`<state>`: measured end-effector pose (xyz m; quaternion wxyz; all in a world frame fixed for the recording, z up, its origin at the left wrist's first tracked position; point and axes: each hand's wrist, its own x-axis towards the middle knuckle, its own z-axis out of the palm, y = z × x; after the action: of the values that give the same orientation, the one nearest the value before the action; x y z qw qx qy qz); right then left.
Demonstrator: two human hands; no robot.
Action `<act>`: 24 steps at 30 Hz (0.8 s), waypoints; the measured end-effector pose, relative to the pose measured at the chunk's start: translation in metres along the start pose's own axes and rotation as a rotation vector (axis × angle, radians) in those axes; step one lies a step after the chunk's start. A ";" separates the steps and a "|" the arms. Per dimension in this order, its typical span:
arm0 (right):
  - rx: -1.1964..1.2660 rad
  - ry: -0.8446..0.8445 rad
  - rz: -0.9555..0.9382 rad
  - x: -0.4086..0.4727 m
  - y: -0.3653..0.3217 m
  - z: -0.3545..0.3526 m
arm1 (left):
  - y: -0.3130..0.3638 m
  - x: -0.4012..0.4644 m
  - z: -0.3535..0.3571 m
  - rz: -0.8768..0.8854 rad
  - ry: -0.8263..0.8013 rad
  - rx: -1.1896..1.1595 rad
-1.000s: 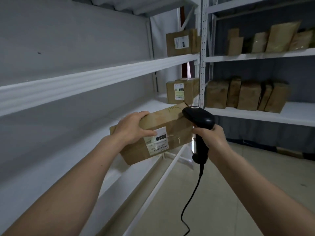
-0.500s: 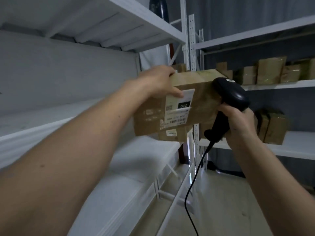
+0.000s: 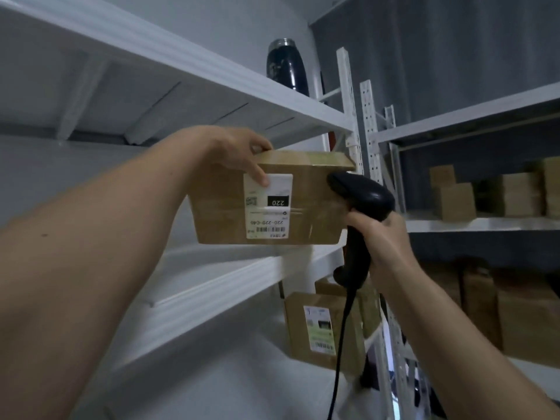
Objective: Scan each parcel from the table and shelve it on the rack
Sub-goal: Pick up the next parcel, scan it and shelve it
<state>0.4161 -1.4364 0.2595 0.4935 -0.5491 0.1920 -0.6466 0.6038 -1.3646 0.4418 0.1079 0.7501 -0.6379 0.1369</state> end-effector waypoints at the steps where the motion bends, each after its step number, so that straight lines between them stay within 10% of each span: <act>1: 0.007 -0.010 0.010 0.015 0.007 0.001 | -0.002 0.017 0.002 -0.028 -0.022 0.005; 13: -0.006 -0.067 0.033 0.126 0.089 -0.004 | -0.022 0.161 0.060 -0.151 -0.226 -0.190; 24: -0.032 -0.092 0.049 0.156 0.117 0.008 | -0.004 0.220 0.134 0.081 0.150 -0.033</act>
<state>0.4876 -1.6175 0.2510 0.5087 -0.5811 0.1930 -0.6052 0.6491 -1.6135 0.3912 0.1619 0.7094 -0.6601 0.1864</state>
